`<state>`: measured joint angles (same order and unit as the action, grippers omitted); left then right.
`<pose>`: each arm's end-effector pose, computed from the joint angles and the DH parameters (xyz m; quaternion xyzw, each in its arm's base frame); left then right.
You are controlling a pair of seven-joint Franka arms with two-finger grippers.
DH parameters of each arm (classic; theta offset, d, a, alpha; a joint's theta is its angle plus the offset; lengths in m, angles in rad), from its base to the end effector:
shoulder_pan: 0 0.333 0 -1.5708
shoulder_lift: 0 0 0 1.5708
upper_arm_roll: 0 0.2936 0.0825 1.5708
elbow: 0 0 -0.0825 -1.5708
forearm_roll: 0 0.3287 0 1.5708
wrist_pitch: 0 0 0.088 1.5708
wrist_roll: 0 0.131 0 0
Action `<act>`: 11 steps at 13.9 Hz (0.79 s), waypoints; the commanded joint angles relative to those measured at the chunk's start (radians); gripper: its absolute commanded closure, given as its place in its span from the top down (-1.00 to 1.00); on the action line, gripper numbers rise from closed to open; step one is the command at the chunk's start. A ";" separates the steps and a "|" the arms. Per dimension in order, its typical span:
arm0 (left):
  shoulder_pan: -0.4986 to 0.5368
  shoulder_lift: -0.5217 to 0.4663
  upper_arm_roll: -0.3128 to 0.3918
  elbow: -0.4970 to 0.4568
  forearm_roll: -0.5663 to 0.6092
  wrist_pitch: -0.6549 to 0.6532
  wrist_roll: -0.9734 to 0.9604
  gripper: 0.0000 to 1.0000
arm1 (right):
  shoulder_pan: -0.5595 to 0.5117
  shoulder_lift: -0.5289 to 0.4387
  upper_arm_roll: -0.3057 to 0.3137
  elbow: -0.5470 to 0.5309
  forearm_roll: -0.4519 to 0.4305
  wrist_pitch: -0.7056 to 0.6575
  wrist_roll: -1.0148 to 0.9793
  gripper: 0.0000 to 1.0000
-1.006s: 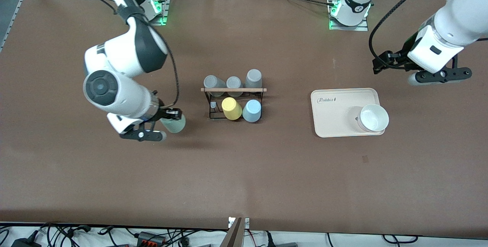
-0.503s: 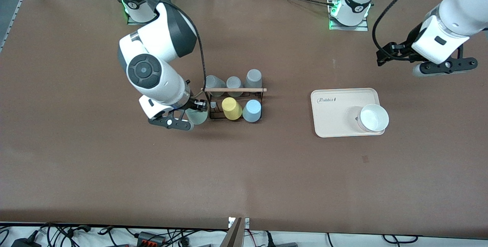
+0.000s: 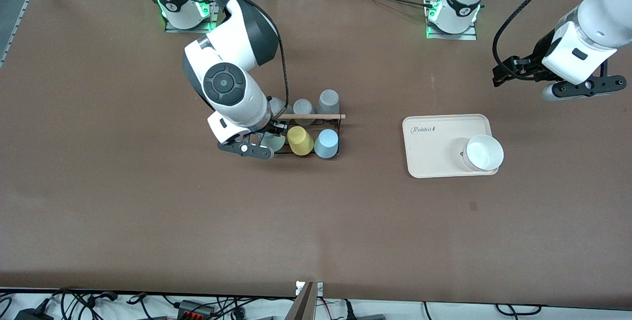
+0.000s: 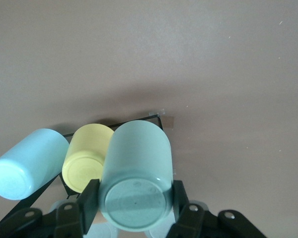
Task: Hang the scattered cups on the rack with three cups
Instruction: 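Hang the mint cup on the rack beside the yellow cup with the right gripper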
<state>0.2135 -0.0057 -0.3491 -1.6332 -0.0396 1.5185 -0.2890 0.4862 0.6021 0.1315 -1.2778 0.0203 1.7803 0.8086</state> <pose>0.4817 -0.0716 0.5509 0.9954 0.0766 -0.0574 0.0069 0.5361 0.3620 0.3704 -0.9920 0.1073 0.0668 0.0050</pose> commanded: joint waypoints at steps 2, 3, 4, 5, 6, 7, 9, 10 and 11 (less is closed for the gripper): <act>0.015 -0.017 -0.002 -0.014 -0.022 0.002 0.016 1.00 | 0.018 0.030 -0.006 0.011 0.000 -0.005 0.021 -0.23; 0.015 -0.017 -0.002 -0.014 -0.022 0.002 0.016 1.00 | 0.018 0.039 -0.006 0.011 0.000 0.007 0.021 -0.23; 0.015 -0.017 -0.002 -0.014 -0.023 0.002 0.016 1.00 | 0.020 0.053 -0.006 0.005 -0.002 0.024 0.021 -0.23; 0.014 -0.017 -0.004 -0.014 -0.023 0.002 0.014 1.00 | 0.021 0.068 -0.006 0.005 -0.002 0.037 0.021 -0.23; 0.015 -0.017 -0.004 -0.014 -0.023 0.002 0.016 1.00 | 0.023 0.080 -0.006 0.005 -0.003 0.047 0.021 -0.23; 0.015 -0.017 -0.002 -0.014 -0.023 0.002 0.016 1.00 | 0.028 0.090 -0.006 0.005 -0.003 0.051 0.021 -0.23; 0.015 -0.017 -0.002 -0.014 -0.010 0.008 0.031 1.00 | 0.035 0.100 -0.006 0.003 -0.005 0.051 0.021 -0.22; 0.015 -0.017 -0.002 -0.014 -0.008 0.015 0.097 1.00 | 0.035 0.102 -0.006 0.003 -0.005 0.053 0.021 -0.21; 0.015 -0.017 -0.001 -0.014 -0.009 0.040 0.202 1.00 | 0.035 0.102 -0.006 0.003 -0.005 0.051 0.021 -0.16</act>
<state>0.2161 -0.0056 -0.3489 -1.6332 -0.0414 1.5269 -0.2266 0.5098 0.7050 0.1307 -1.2821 0.0190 1.8295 0.8093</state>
